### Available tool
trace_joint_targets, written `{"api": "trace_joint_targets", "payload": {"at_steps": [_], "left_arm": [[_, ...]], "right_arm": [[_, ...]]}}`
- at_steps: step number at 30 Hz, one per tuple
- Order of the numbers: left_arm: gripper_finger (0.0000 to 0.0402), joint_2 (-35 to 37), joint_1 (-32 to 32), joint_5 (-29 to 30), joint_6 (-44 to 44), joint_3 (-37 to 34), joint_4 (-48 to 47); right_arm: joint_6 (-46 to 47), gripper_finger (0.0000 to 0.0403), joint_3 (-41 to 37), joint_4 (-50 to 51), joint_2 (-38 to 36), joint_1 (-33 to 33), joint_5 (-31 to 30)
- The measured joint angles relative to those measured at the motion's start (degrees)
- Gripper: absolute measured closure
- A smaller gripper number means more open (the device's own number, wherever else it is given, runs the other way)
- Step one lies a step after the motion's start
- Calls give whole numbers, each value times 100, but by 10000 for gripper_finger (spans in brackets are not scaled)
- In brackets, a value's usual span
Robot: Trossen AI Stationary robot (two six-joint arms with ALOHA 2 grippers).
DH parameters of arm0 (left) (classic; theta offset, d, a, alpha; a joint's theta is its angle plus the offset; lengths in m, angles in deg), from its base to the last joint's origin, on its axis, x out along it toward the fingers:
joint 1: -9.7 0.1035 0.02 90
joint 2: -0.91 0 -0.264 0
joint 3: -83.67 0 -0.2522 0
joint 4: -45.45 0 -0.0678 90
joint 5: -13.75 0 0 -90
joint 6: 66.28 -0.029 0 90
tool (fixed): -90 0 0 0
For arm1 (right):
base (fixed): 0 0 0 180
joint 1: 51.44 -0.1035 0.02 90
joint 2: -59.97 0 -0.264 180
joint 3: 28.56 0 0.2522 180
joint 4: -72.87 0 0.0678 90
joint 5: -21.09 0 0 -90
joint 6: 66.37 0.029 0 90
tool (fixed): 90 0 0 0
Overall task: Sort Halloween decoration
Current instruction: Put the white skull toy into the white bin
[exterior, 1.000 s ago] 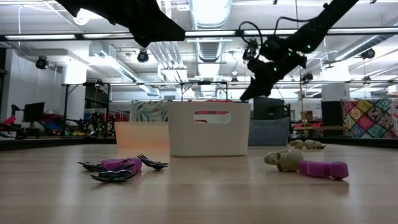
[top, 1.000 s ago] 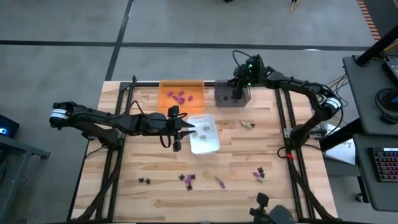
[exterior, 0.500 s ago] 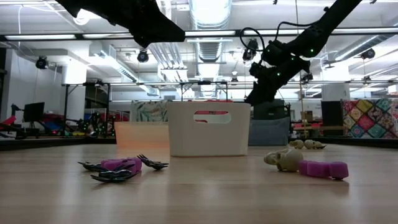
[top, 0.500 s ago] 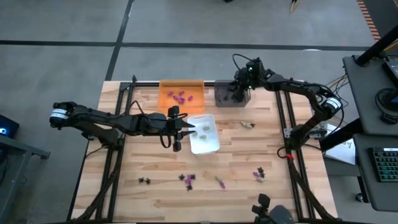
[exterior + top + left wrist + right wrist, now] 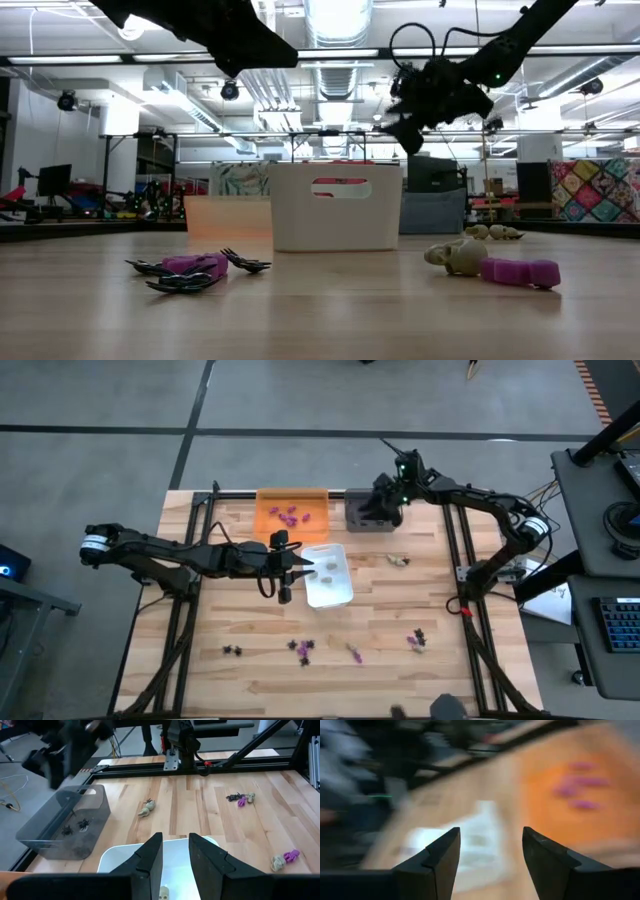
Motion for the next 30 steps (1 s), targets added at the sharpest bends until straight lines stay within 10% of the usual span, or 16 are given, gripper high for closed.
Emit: {"api": "trace_joint_targets", "payload": {"at_steps": [7,30], "left_arm": [[324,0,0,0,141,-2,15],[324,0,-49,0,1136,-2,11]], "right_arm": [[468,220,-112,13,-2,-1092,1362],[2263,225,-42,-328,-7,-3805,-19]]}}
